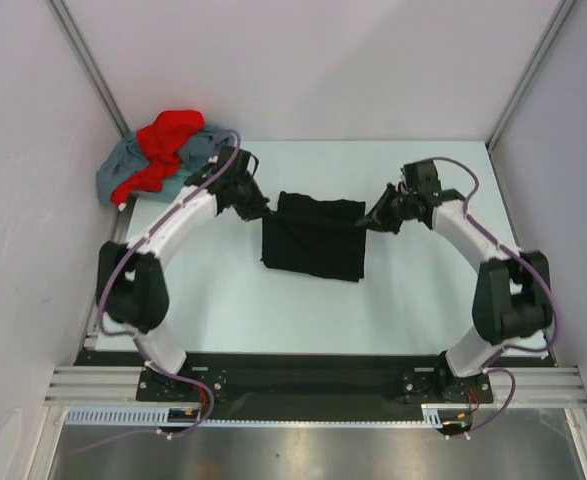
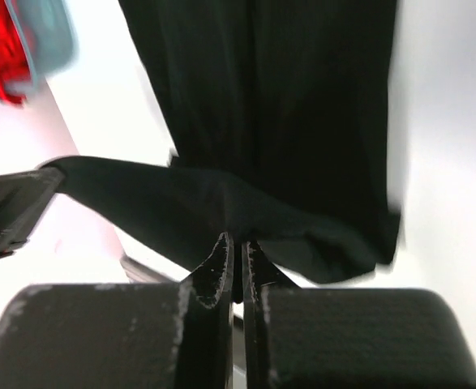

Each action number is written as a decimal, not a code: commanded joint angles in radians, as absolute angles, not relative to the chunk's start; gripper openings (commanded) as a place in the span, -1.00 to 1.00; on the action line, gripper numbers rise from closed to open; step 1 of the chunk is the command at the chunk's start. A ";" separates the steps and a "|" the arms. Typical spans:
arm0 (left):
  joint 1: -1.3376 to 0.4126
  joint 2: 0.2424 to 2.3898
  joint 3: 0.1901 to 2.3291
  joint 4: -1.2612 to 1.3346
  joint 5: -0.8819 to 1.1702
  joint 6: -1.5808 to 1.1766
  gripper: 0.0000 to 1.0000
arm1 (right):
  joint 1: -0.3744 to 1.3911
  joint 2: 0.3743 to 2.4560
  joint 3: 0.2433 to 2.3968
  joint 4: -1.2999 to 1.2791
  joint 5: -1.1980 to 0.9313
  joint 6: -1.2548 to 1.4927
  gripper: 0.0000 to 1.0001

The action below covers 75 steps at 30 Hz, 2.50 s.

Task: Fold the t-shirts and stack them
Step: Fold the tshirt

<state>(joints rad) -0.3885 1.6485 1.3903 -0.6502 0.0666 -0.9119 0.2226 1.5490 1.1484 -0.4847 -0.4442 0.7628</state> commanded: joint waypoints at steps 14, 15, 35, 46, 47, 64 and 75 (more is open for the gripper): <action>-0.262 2.135 1.902 -0.563 0.285 -0.758 -0.99 | 0.123 1.996 1.603 -0.456 -0.506 0.689 -1.00; -0.255 2.150 1.914 -0.555 0.302 -0.767 -0.99 | 0.120 2.009 1.615 -0.456 -0.506 0.690 -1.00; -0.226 2.381 2.097 -0.451 0.351 -0.845 -0.99 | 0.055 2.295 1.879 -0.486 -0.591 0.692 -1.00; -0.206 2.361 2.069 -0.457 0.302 -0.841 -0.99 | 0.052 2.333 1.916 -0.472 -0.603 0.715 -0.99; -0.206 2.370 2.078 -0.457 0.304 -0.842 -0.99 | 0.052 2.342 1.920 -0.468 -0.598 0.712 -0.99; -0.205 2.226 2.169 -0.561 0.137 -0.673 0.10 | -0.034 2.347 2.181 -0.616 -0.555 0.566 0.22; -0.357 2.002 1.636 -0.198 0.431 -0.767 -0.33 | 0.118 2.204 1.778 -0.185 -0.712 0.721 -0.23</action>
<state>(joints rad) -0.2989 1.9965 1.7599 -0.3405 0.3138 -0.7357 0.0544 2.1830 1.8450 -0.3801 -0.6174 0.6373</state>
